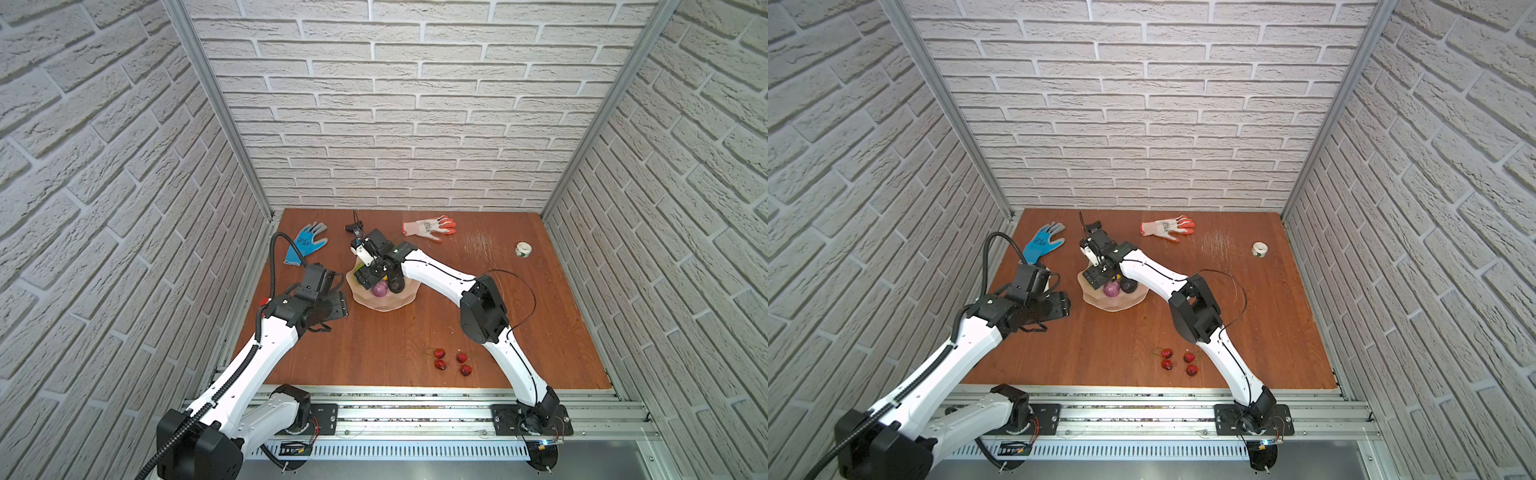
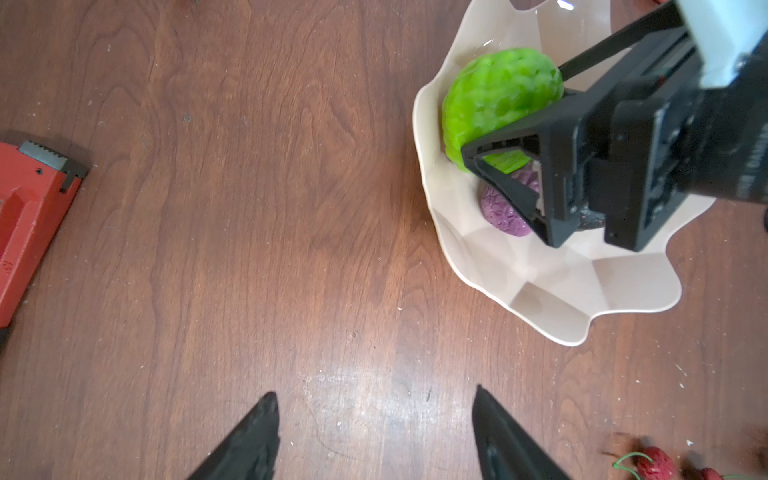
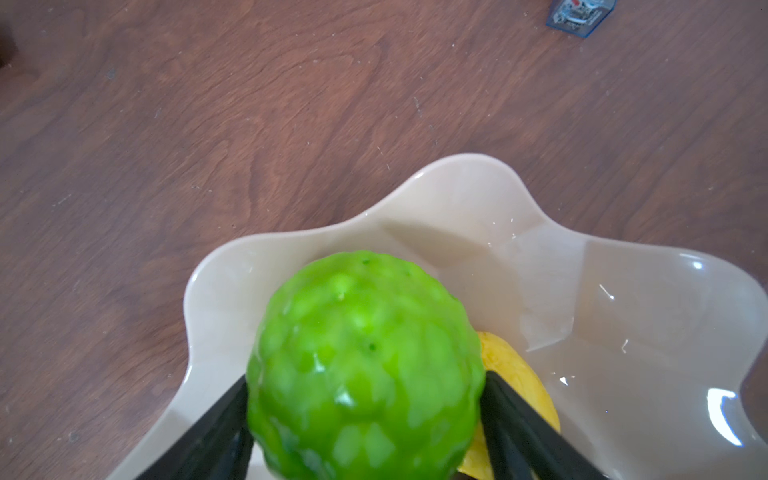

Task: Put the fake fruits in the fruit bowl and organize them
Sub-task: 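Open the right gripper to release the custard apple in the bowl, then move the right gripper from the bowl down to the red cherries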

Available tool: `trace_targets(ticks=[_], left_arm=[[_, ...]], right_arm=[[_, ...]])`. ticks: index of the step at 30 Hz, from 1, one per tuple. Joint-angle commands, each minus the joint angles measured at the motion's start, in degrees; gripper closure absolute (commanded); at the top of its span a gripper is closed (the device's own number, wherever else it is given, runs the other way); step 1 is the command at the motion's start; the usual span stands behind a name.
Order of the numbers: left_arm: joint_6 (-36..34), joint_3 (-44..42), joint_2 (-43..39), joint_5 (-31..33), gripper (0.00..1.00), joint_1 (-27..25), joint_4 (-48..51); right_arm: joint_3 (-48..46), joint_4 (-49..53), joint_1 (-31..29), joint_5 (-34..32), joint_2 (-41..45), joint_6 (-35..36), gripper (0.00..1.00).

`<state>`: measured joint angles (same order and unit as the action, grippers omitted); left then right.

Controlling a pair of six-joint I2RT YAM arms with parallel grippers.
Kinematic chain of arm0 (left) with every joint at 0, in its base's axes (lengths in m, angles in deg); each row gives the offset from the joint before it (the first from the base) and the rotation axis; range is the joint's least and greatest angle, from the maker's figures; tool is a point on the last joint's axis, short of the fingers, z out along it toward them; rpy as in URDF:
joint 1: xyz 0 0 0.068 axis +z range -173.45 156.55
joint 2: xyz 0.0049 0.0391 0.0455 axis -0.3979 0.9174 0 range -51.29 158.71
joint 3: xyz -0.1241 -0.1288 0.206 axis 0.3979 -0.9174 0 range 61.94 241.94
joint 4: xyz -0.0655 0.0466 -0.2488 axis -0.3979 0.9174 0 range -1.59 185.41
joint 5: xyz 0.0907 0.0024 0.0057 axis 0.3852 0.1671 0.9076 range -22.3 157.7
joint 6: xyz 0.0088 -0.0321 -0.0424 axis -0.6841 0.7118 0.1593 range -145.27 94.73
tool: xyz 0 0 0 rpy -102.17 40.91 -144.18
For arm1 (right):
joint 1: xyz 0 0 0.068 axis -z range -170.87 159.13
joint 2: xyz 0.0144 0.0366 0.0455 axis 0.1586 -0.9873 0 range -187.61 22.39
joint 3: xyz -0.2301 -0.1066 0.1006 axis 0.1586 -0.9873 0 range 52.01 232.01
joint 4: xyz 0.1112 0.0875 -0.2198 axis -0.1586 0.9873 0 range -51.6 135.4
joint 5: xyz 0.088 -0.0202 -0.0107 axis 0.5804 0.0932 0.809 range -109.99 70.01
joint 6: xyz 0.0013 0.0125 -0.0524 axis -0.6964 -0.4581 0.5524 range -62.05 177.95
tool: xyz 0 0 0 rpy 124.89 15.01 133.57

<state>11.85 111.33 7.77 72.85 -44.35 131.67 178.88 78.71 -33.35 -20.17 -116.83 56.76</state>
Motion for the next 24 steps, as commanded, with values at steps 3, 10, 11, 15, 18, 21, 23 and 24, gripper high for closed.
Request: trace_targets(ticks=[3, 10, 11, 15, 18, 21, 23, 24], left_arm=[[-2.30, 1.53, 1.12, -0.37, 0.24, 0.40, -1.86], [-5.25, 5.22, 3.94, -1.74, 0.23, 0.42, -2.01], [-5.60, 5.57, 4.38, -2.02, 0.23, 0.50, -2.74], [-7.84, 10.05, 8.38, -4.92, 0.23, 0.50, -3.57], [-9.03, 12.50, 11.56, -7.45, 0.24, 0.51, -4.05], [-9.09, 12.88, 13.49, -9.84, 0.26, 0.47, -5.79], [-8.76, 12.76, 14.46, -10.71, 0.26, 0.38, -6.70], [-8.58, 12.75, 14.94, -11.06, 0.26, 0.40, -7.08]], right_arm=[[-0.99, -0.66, 0.17, -0.78, 7.13, -0.27, 0.13], [-4.52, -2.06, 0.07, -1.48, 12.61, -0.69, 0.13], [-5.22, -2.26, 0.12, -1.49, 13.59, -0.90, 0.13], [-9.64, -2.69, 0.12, -0.80, 19.26, -1.12, 0.14], [-16.84, -3.74, 0.07, -1.43, 26.31, -2.79, 0.16], [-25.48, -3.56, 0.14, -3.12, 34.86, -4.71, 0.19], [-30.79, -1.90, 0.11, -4.74, 40.07, -6.22, 0.22], [-33.65, -0.58, 0.18, -5.54, 42.88, -7.06, 0.23]])
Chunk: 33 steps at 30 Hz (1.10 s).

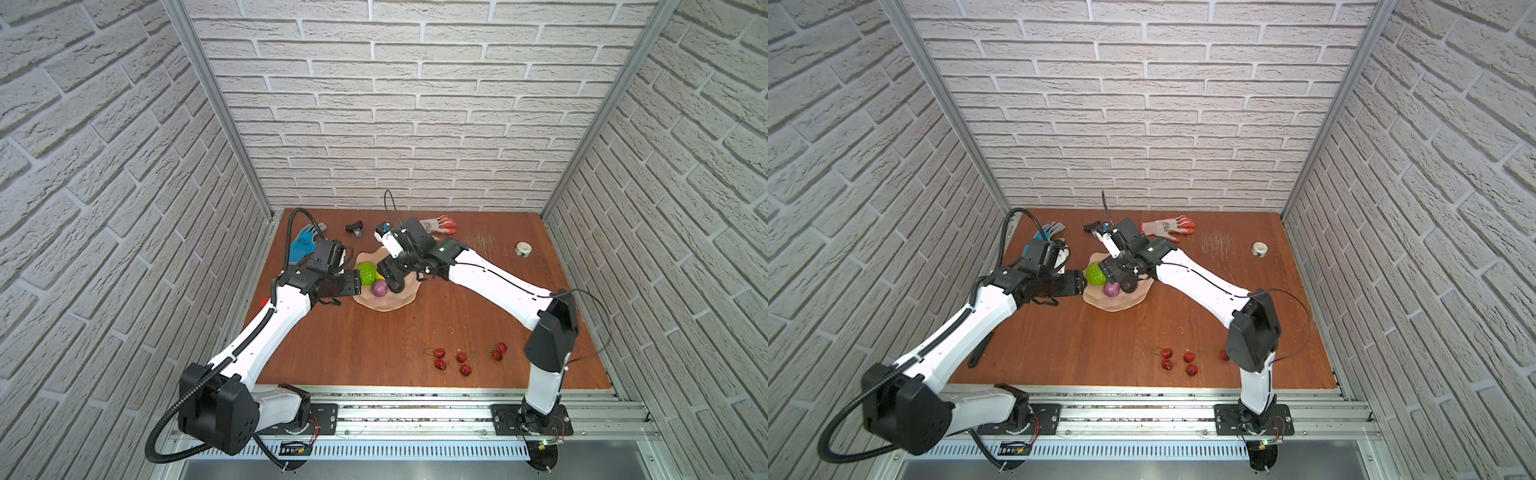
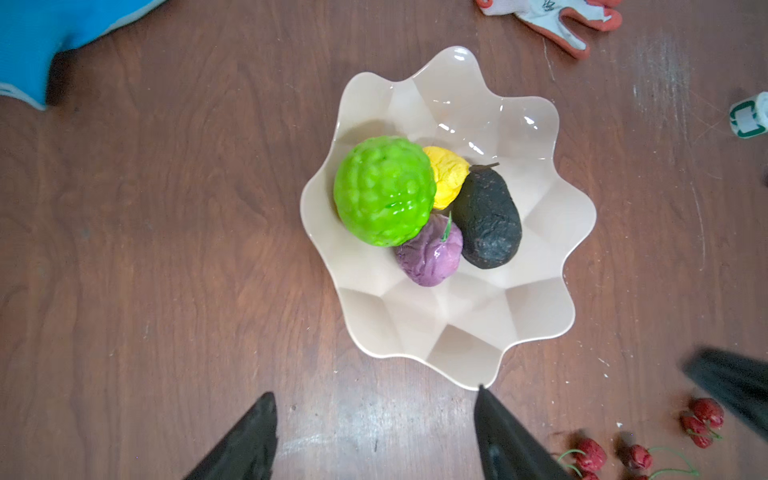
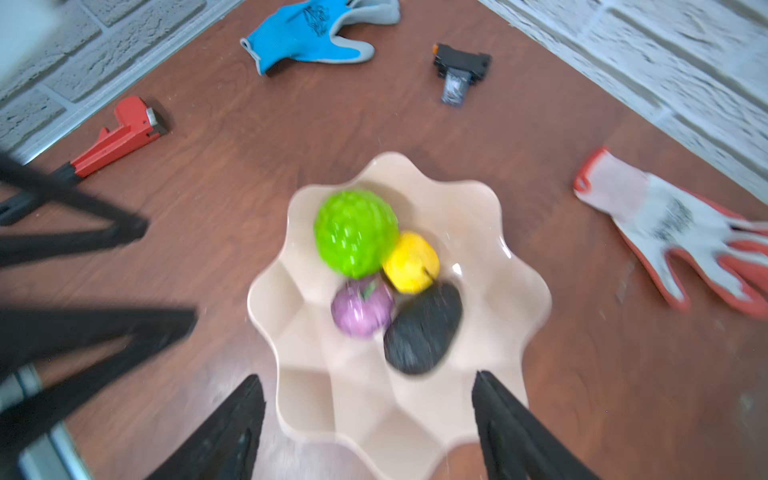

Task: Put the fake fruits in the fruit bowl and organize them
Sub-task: 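Move the right gripper from the bowl down to the red cherries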

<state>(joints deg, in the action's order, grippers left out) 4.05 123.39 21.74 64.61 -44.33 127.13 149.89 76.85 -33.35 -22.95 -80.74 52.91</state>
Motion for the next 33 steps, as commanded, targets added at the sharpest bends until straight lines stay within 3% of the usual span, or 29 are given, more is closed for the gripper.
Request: trace_targets(ticks=[1, 6, 14, 20, 25, 33], left_arm=[[-0.67, 0.71, 1.38, -3.03, 0.26, 0.37, -2.88], [0.23, 0.38, 3.23, -3.72, 0.26, 0.15, -4.82], [2.10, -2.10, 3.01, -4.94, 0.26, -0.16, -6.90], [2.88, -5.55, 1.59, -4.56, 0.26, -0.63, -7.40], [3.97, -7.81, 0.89, -4.38, 0.26, -0.92, -8.03], [4.91, -10.12, -0.60, -3.61, 0.26, -1.09, -7.57]], right_arm=[[-6.85, 2.63, 0.12, -3.62, 9.15, -4.12, 0.24], [-18.71, 10.33, 0.08, -4.84, 20.70, -10.27, 0.30], [-29.55, 18.58, -0.97, -2.13, 30.26, -20.54, 0.35], [-42.72, 15.69, -3.50, 2.30, 35.17, -27.92, 0.36], [-50.81, 8.36, -4.02, 6.86, 38.24, -30.53, 0.30], [-54.60, -1.24, -4.19, 12.39, 31.38, -30.64, 0.39]])
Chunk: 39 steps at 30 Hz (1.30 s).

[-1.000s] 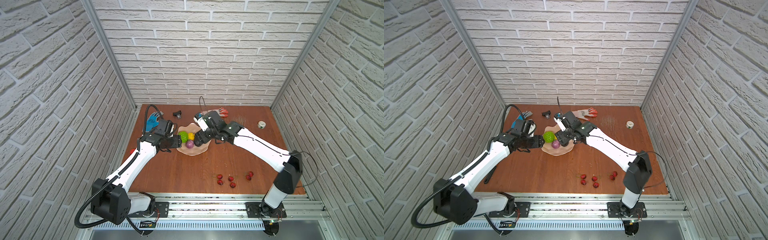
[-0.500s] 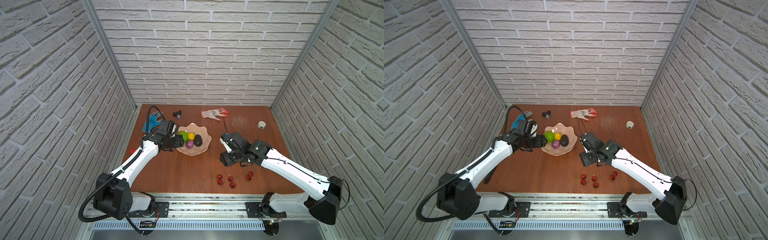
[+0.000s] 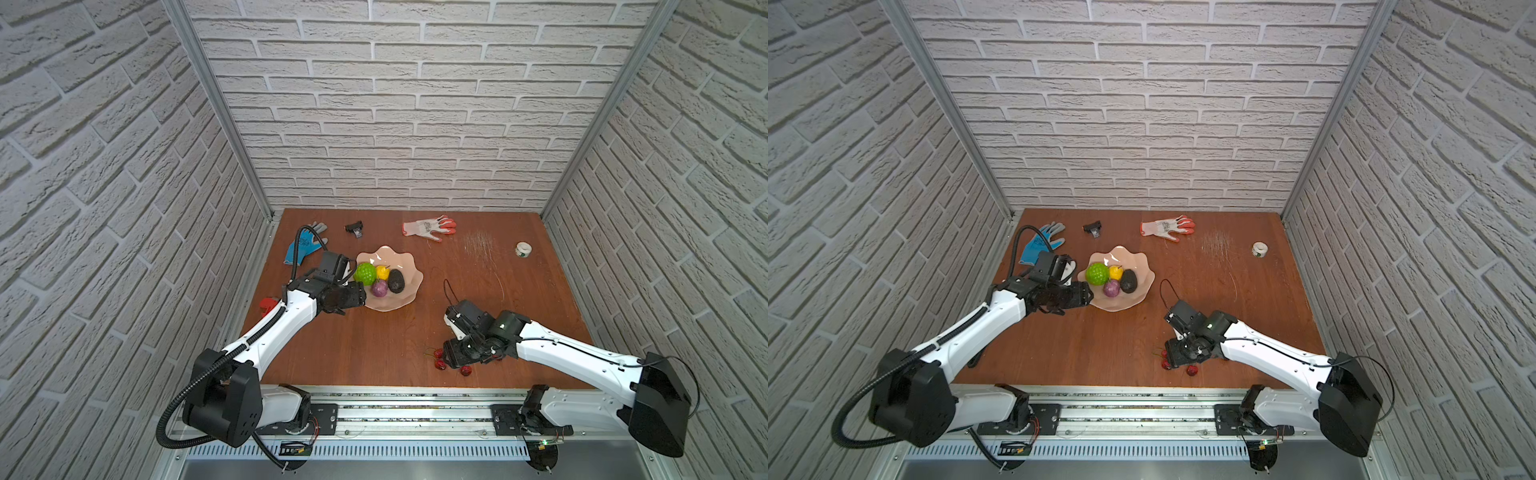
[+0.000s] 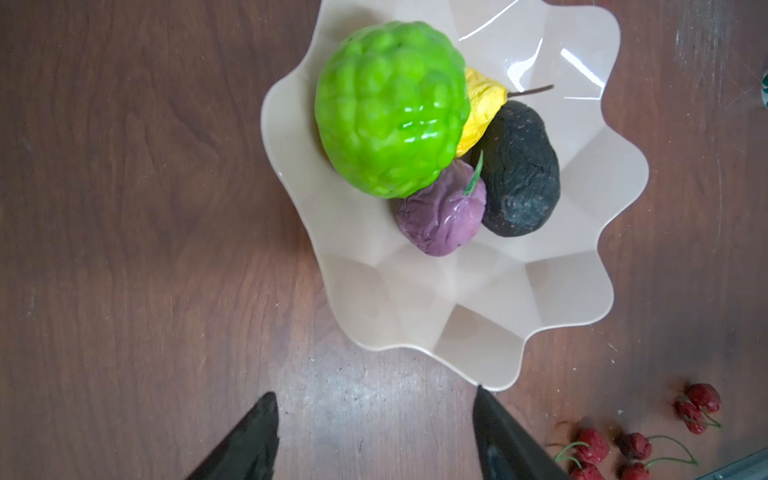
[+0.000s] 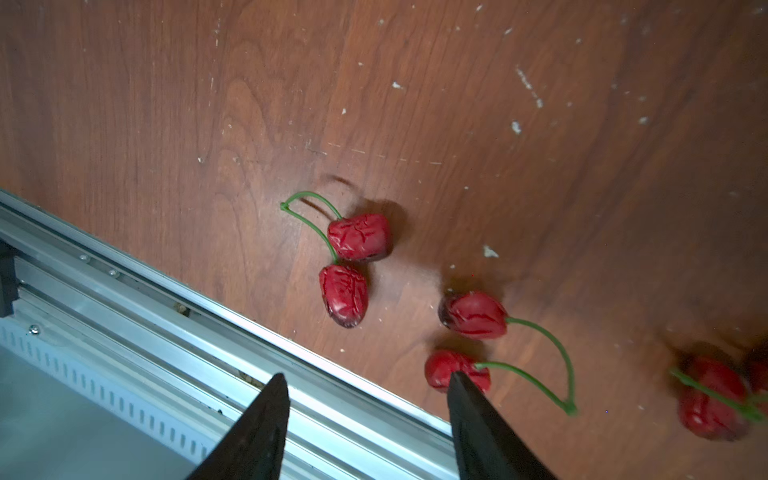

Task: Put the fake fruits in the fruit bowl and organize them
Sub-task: 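Move the right gripper from the bowl down to the red cherries, then lower the right gripper onto a cherry pair and close on the stems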

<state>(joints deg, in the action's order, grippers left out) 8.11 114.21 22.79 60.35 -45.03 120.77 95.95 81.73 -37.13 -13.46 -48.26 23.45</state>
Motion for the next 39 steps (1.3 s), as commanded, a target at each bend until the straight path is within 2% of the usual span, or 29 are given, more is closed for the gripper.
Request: trace_targets(ticks=[1, 7, 14, 21, 27, 39], left_arm=[[0.97, -1.11, -1.88, 0.76, 0.26, -0.38, -1.03], [1.15, -1.91, -2.36, 1.09, 0.27, -0.41, -0.54], [1.24, -2.83, -3.15, 1.64, 0.26, -0.39, -0.45], [1.85, -4.87, -3.93, 1.63, 0.26, -0.39, -1.43], [1.70, -5.51, -4.42, 2.25, 0.26, -0.39, -1.16], [1.77, -5.82, -4.73, 2.67, 0.27, -0.40, -0.65]], right_arm=[[-0.76, -6.64, -0.41, 3.03, -1.48, -1.11, 0.39], [0.40, -8.72, -0.69, 2.85, -5.03, 0.26, 0.43], [8.28, -2.09, -3.81, -3.95, -8.99, 9.09, 0.43], [14.72, 2.41, -8.60, -11.04, -14.29, 11.65, 0.42], [17.84, 3.75, -11.56, -12.05, -19.44, 15.14, 0.43], [20.12, 3.20, -11.66, -11.68, -25.55, 23.14, 0.48]])
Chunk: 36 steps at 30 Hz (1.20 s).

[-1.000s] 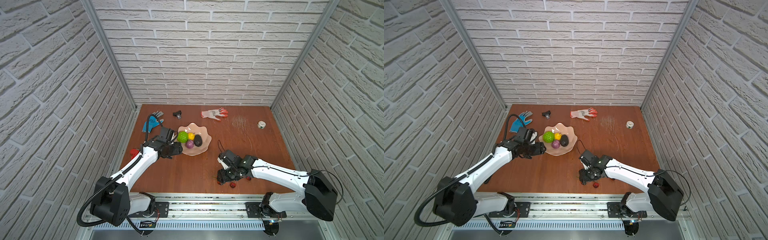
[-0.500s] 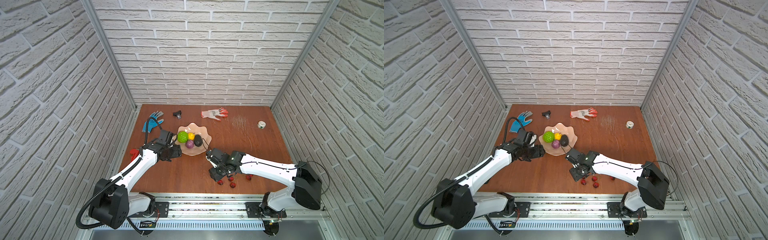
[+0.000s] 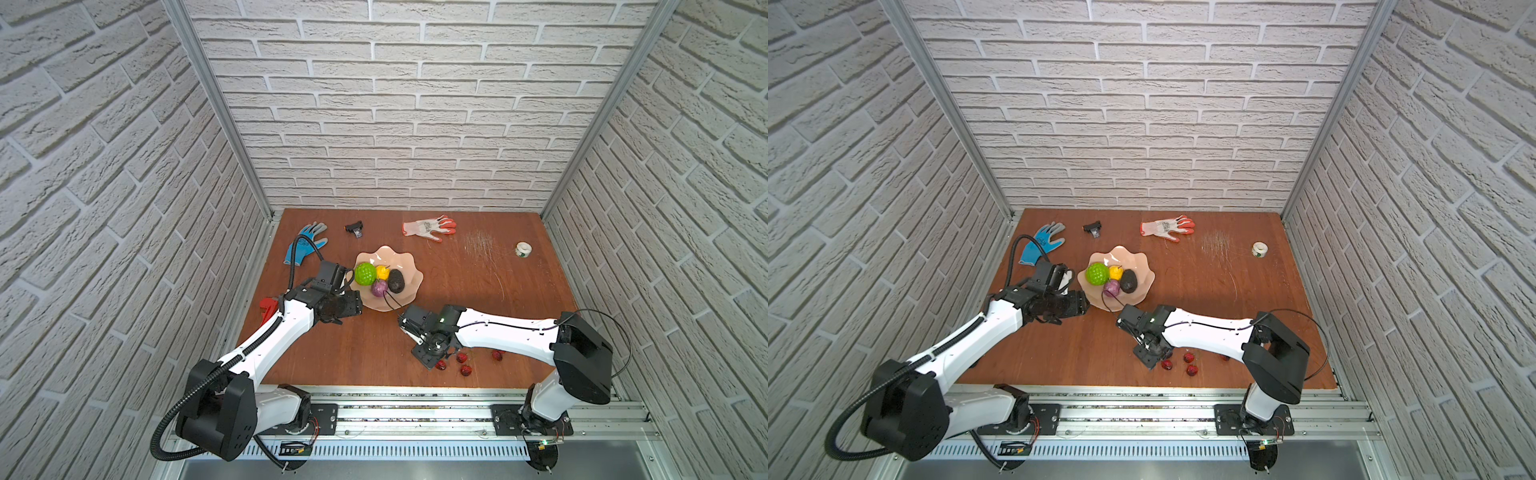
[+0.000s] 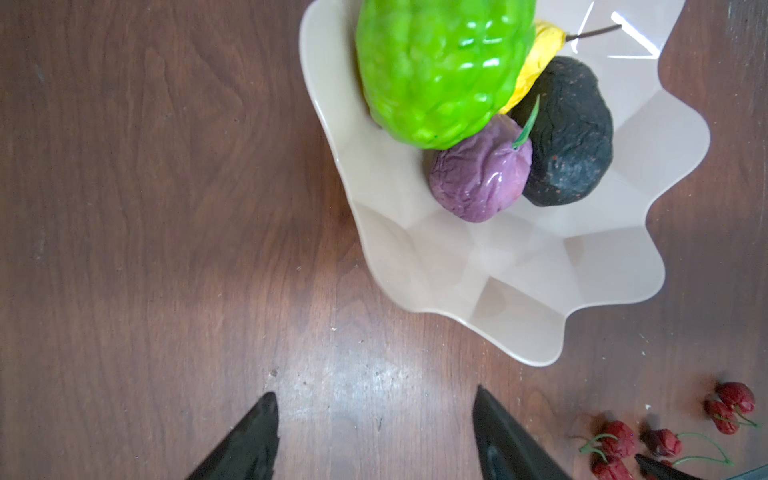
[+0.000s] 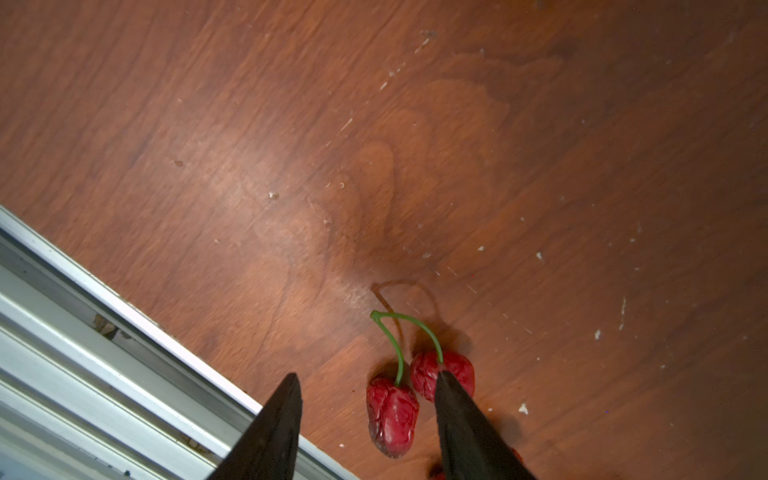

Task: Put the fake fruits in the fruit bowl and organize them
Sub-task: 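Lower the right gripper onto a cherry pair and close on the stems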

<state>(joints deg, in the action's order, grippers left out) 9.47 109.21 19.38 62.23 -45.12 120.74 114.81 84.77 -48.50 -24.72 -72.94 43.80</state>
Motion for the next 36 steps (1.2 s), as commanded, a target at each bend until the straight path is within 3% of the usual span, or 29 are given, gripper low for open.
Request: trace_targets(ticks=[1, 20, 36], left_arm=[[0.47, -0.86, -1.41, 0.88, 0.26, -0.30, -0.65], [0.26, -1.01, -0.72, 0.98, 0.26, -0.30, -0.71], [0.60, -1.30, -0.87, 1.24, 0.26, -0.30, -0.79]], right_arm=[[1.43, 0.00, -0.29, -0.17, -1.31, 3.08, 0.48], [1.34, 1.14, -2.05, -1.04, -5.48, 3.61, 0.52], [1.53, 1.71, -2.10, -1.81, -6.01, 4.17, 0.65]])
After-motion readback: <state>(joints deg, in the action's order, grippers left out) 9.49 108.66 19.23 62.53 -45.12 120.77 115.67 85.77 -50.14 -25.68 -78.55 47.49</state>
